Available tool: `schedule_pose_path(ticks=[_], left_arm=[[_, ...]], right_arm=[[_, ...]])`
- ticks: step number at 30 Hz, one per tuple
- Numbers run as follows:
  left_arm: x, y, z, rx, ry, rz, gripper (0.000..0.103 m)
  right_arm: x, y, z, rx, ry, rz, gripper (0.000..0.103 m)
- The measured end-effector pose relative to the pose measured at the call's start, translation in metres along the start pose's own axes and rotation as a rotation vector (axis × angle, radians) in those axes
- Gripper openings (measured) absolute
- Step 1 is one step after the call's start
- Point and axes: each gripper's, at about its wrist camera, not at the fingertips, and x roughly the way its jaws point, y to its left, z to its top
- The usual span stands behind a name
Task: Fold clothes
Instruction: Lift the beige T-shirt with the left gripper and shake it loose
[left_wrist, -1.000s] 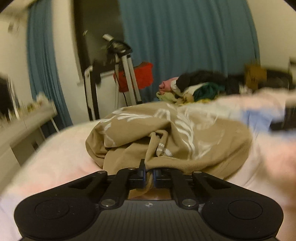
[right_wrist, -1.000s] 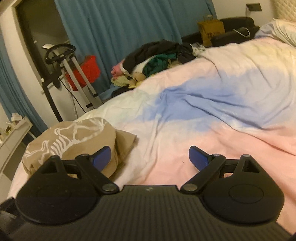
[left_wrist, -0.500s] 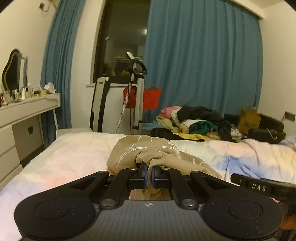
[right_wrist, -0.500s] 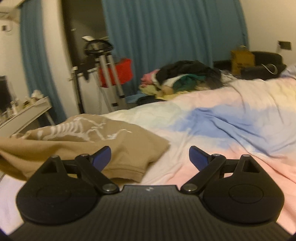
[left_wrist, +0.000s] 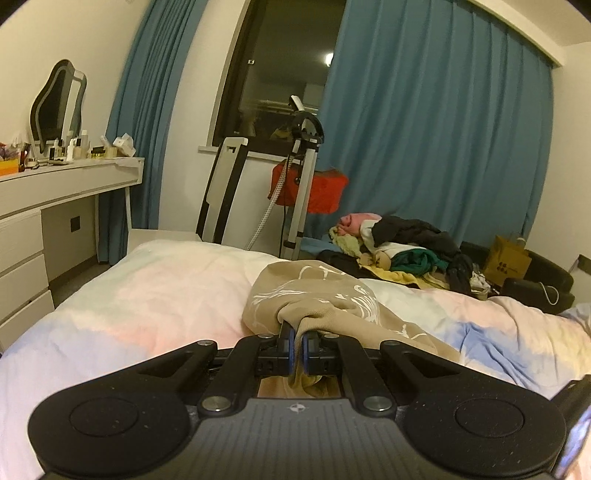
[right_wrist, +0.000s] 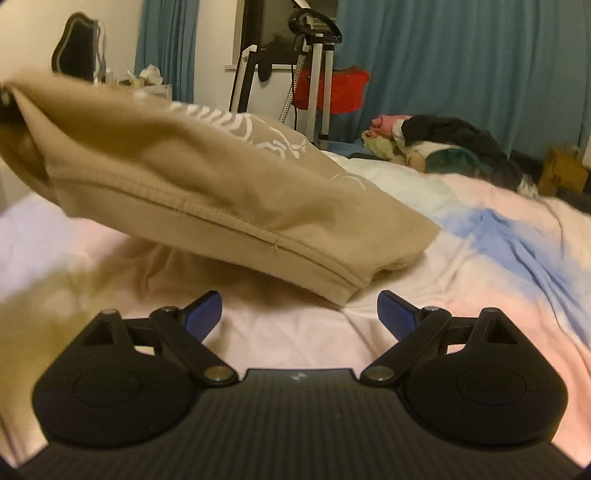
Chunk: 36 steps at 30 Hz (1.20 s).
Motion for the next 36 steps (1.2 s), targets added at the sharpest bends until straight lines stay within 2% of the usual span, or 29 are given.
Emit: schedule_pose_path(ticks=[3, 6, 10, 11, 14, 17, 20, 21, 25, 29, 32, 36], left_arm=[[0.005, 0.002, 0.0, 0.007, -0.001, 0.01, 0.005], [0.013, 0.002, -0.001, 0.008, 0.007, 0.019, 0.005], [0.018, 0.002, -0.003, 0.002, 0.015, 0.011, 0.005], [0.019, 0.002, -0.003, 0.0, 0.015, 0.008, 0.005], [0.02, 0.004, -0.002, -0.02, -0.002, 0.005, 0.004], [0.019, 0.009, 0.001, -0.058, -0.018, -0.001, 0.004], [0.017, 0.013, 0.004, -0.085, -0.029, -0.004, 0.004], [0.015, 0.014, 0.006, -0.089, -0.036, -0.003, 0.004], [0.003, 0.025, 0.015, -0.128, -0.076, -0.004, 0.004], [-0.017, 0.044, 0.024, -0.172, -0.103, -0.019, 0.005], [-0.018, 0.059, 0.022, -0.185, -0.046, -0.012, 0.005], [-0.014, 0.078, 0.018, -0.199, 0.05, 0.003, 0.005]], right_arm=[[0.008, -0.015, 0.0, 0.12, -0.033, -0.005, 0.093], [0.005, -0.044, 0.001, 0.305, -0.115, -0.003, 0.093], [-0.003, -0.078, 0.005, 0.52, -0.201, 0.041, 0.093], [-0.001, -0.082, 0.005, 0.543, -0.2, 0.033, 0.093], [0.014, -0.099, -0.002, 0.632, -0.119, -0.03, 0.093], [0.031, -0.111, -0.011, 0.7, 0.008, -0.085, 0.093], [0.028, -0.11, -0.011, 0.691, 0.016, -0.093, 0.092], [0.022, -0.107, -0.006, 0.667, -0.014, -0.114, 0.092], [-0.02, -0.095, 0.017, 0.541, -0.207, -0.208, 0.092], [-0.079, -0.084, 0.035, 0.446, -0.4, -0.228, 0.093], [-0.109, -0.077, 0.04, 0.38, -0.476, -0.206, 0.093], [-0.109, -0.071, 0.04, 0.332, -0.444, -0.156, 0.093]])
